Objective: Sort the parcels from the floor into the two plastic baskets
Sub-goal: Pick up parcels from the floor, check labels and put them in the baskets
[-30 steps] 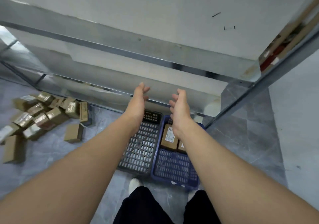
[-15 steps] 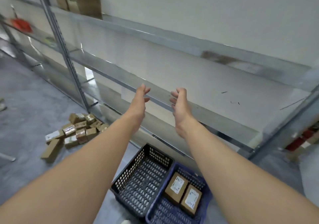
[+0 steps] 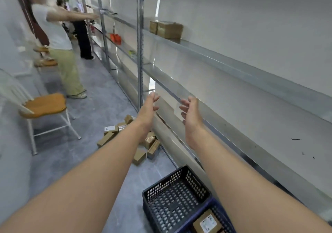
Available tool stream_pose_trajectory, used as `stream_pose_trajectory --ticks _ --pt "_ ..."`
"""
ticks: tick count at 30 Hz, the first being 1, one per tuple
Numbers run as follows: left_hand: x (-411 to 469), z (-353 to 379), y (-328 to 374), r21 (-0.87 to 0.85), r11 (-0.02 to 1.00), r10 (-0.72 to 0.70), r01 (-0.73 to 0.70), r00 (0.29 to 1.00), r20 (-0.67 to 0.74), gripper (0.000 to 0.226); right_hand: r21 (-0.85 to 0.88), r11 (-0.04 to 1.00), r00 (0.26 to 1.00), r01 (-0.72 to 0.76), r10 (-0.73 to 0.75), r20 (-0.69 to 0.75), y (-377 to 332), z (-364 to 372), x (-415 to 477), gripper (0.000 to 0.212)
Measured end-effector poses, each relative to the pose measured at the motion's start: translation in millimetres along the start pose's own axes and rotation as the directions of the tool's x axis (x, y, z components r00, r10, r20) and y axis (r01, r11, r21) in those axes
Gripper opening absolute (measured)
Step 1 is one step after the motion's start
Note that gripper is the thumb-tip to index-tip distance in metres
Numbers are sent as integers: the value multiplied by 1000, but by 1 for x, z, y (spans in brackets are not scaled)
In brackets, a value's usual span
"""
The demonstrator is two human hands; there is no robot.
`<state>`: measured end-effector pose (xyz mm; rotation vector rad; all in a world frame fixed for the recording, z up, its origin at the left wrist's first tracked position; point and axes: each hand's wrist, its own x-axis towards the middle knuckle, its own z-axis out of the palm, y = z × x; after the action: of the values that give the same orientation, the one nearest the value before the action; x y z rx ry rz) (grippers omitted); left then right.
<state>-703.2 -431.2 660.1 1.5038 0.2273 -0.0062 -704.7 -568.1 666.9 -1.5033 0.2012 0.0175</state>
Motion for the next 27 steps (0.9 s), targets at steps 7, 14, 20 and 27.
stream_pose_trajectory --ticks 7,14,20,27 --pt "35 -96 -12 -38 998 -49 47 996 -77 52 -27 999 999 -26 27 33 12 92 21 43" --pt "90 -213 -20 30 993 -111 114 991 -80 56 9 995 994 -100 100 32 50 216 48 41" --pt "146 -314 -24 29 980 -192 196 976 -102 53 11 984 985 -175 175 4 72 321 86 49" --pt "222 -393 -36 54 955 -283 292 950 -133 54 -7 966 966 -258 258 -2 85 400 136 36"
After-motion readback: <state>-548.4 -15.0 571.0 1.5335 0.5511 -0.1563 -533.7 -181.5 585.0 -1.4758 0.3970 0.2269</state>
